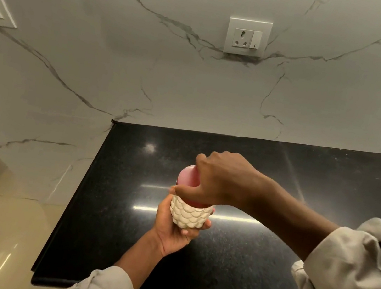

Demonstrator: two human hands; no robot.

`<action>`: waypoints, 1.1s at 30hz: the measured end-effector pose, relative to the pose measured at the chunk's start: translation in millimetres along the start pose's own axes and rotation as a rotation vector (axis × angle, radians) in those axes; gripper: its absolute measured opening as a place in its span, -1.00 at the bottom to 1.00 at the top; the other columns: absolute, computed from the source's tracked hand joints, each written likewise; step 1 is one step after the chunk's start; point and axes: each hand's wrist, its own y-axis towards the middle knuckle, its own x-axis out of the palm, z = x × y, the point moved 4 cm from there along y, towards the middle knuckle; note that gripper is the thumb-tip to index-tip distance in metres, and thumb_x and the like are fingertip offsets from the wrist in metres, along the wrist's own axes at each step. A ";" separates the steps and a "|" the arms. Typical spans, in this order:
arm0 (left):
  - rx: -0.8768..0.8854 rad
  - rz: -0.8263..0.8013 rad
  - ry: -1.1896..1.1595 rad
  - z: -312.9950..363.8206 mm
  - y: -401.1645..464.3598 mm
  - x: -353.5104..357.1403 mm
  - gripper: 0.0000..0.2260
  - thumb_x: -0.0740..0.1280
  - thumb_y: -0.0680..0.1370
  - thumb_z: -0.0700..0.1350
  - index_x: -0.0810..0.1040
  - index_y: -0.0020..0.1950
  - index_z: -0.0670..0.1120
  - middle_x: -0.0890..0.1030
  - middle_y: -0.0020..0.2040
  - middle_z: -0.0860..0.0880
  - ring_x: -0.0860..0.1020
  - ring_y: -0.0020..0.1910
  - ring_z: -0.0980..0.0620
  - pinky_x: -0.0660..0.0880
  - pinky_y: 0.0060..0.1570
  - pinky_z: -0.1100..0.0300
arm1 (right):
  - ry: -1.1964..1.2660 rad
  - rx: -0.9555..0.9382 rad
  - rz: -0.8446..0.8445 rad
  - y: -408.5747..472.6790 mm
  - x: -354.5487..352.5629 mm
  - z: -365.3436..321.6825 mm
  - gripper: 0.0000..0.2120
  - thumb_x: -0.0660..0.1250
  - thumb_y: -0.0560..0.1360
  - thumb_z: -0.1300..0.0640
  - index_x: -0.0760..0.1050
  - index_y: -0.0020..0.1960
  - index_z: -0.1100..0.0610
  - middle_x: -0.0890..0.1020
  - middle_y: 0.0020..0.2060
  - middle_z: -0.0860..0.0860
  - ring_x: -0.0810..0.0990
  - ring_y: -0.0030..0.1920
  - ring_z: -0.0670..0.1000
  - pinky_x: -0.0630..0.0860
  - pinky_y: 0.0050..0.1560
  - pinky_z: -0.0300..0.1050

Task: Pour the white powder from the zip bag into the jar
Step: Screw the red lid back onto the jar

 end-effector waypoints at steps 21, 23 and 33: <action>0.009 -0.004 0.030 7.9 5.9 -0.5 -0.41 0.17 0.52 0.21 0.43 0.32 -0.23 0.49 0.07 -0.23 0.56 -0.18 -0.14 0.32 -0.63 0.31 | -0.015 -0.165 -0.007 -2.2 -6.0 3.2 -0.28 0.26 0.40 -0.42 0.25 0.39 -0.03 0.52 -0.06 -0.05 0.48 -0.29 -0.06 0.33 -0.37 -0.27; 0.000 -0.016 -0.012 6.7 7.7 -0.6 -0.41 0.11 0.55 0.21 0.41 0.34 -0.23 0.49 0.09 -0.24 0.55 -0.17 -0.14 0.34 -0.64 0.31 | -0.112 -0.112 0.103 -1.6 -4.8 3.2 -0.20 0.14 0.38 -0.52 0.30 0.36 0.07 0.50 -0.22 -0.07 0.40 -0.42 -0.09 0.27 -0.42 -0.26; 0.002 0.019 0.022 4.4 4.9 6.6 -0.41 0.13 0.53 0.20 0.46 0.31 -0.25 0.52 0.06 -0.25 0.56 -0.19 -0.14 0.34 -0.63 0.31 | -0.007 -0.075 0.053 -0.2 4.3 1.5 -0.27 0.18 0.40 -0.46 0.30 0.36 0.02 0.52 -0.09 -0.05 0.50 -0.27 -0.04 0.37 -0.37 -0.25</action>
